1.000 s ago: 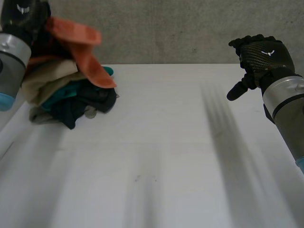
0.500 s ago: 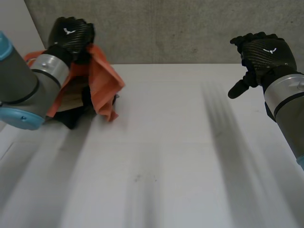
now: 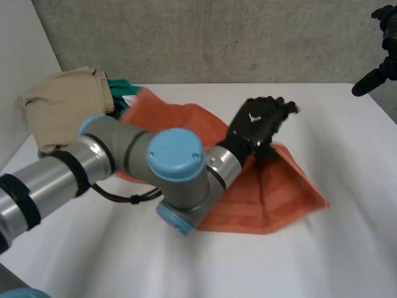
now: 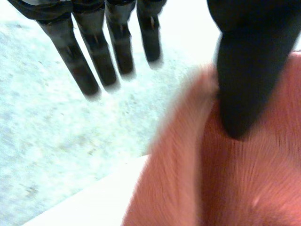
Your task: Fold the laundry.
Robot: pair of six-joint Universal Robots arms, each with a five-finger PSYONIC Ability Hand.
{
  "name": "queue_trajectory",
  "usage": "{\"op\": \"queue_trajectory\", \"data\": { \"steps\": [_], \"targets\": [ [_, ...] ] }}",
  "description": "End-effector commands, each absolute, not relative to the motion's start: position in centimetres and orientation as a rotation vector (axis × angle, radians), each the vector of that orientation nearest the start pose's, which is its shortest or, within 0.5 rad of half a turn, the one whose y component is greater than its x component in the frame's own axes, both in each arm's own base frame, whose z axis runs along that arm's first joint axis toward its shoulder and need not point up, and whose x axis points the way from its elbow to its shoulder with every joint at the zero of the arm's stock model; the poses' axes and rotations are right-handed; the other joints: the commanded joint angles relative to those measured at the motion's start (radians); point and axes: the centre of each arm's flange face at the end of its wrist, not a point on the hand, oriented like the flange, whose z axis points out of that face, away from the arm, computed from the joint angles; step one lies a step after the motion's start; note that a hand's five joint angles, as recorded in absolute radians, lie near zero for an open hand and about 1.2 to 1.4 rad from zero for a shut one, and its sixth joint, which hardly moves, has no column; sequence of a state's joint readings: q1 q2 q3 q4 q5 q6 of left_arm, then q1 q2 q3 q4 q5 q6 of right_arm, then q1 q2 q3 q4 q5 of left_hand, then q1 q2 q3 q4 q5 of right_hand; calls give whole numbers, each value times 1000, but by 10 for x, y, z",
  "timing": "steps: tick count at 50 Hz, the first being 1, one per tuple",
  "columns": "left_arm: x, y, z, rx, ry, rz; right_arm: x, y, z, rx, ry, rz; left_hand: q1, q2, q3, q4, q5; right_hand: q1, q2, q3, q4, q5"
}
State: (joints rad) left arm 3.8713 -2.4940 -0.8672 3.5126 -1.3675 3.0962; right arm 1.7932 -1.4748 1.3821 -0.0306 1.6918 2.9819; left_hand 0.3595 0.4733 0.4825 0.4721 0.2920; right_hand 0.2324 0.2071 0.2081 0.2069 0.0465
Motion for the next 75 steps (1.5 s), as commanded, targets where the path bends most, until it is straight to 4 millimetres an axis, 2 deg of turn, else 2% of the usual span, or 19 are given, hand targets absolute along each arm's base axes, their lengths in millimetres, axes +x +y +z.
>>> {"op": "queue_trajectory", "data": {
  "steps": [1,4,5,8,9,12,16,19,22,23,30,39,46,47,48,49,58,64,75],
  "targets": [
    [-470,-217,204,-822,-1426,1670,192,-303,336,-292,2136,-2334,-185,-299,-308,-298,-292,-58,-33,-34,-32,-47],
    [-447,-222,243,-794,-1413,1733,195,-306,321,-367,2231,-2237,-185,-299,-308,-298,-292,-58,-33,-34,-32,-47],
    [-428,-228,262,-783,-1422,1780,199,-305,312,-434,2284,-2177,-185,-299,-308,-298,-292,-58,-33,-34,-32,-47],
    [-397,-237,281,-776,-1456,1857,202,-302,296,-588,2411,-2038,-185,-299,-308,-298,-292,-58,-33,-34,-32,-47],
    [-377,-240,291,-779,-1479,1908,203,-301,291,-626,2440,-1995,-181,-295,-304,-294,-288,-58,-33,-34,-32,-47],
    [-352,-241,295,-807,-1540,1959,205,-293,273,-734,2530,-1824,-178,-292,-301,-291,-285,-58,-33,-34,-32,-47],
    [-311,-263,267,-860,-1759,1984,208,-285,248,-780,2597,-1634,-143,-257,-266,-256,-250,-58,-33,-34,-32,-47],
    [-265,-288,231,-942,-2031,1952,209,-282,228,-796,2630,-1557,-108,-222,-231,-221,-215,-58,-33,-34,-32,-47],
    [-246,-295,211,-1016,-2140,1925,209,-280,208,-807,2645,-1520,-73,-186,-196,-185,-180,-58,-33,-34,-32,-47],
    [-239,-296,195,-1086,-2192,1891,208,-279,204,-811,2649,-1517,-35,-149,-158,-147,-142,-54,-28,-29,-28,-42],
    [-235,-305,151,-1334,-2184,1784,205,-265,169,-855,2652,-1533,144,31,21,32,37,29,54,53,54,40],
    [-228,-335,114,-1395,-2229,1737,199,-256,141,-981,2633,-1602,148,34,25,35,41,234,259,258,259,245],
    [-231,-351,118,-1382,-2179,1860,201,-268,131,-963,2590,-1700,265,151,142,152,158,524,550,549,550,536],
    [-231,-353,119,-1376,-2170,1881,202,-269,131,-965,2582,-1708,285,172,162,173,178,624,649,648,649,635],
    [-233,-355,120,-1368,-2151,1911,202,-271,132,-963,2571,-1725,306,192,183,193,199,988,1013,1012,1014,999],
    [-233,-356,120,-1368,-2143,1923,203,-272,132,-964,2566,-1729,315,201,192,202,208,1162,1187,1186,1188,1173],
    [-239,-361,127,-1383,-2095,1983,204,-271,133,-970,2554,-1730,324,210,201,211,217,1164,1189,1188,1189,1175],
    [-243,-366,120,-1383,-2095,1966,204,-270,134,-972,2552,-1732,341,227,218,229,234,1164,1189,1188,1189,1175],
    [-246,-375,115,-1386,-2090,1967,204,-274,138,-963,2549,-1754,957,843,834,844,850,1164,1189,1188,1189,1175]
  ]
}}
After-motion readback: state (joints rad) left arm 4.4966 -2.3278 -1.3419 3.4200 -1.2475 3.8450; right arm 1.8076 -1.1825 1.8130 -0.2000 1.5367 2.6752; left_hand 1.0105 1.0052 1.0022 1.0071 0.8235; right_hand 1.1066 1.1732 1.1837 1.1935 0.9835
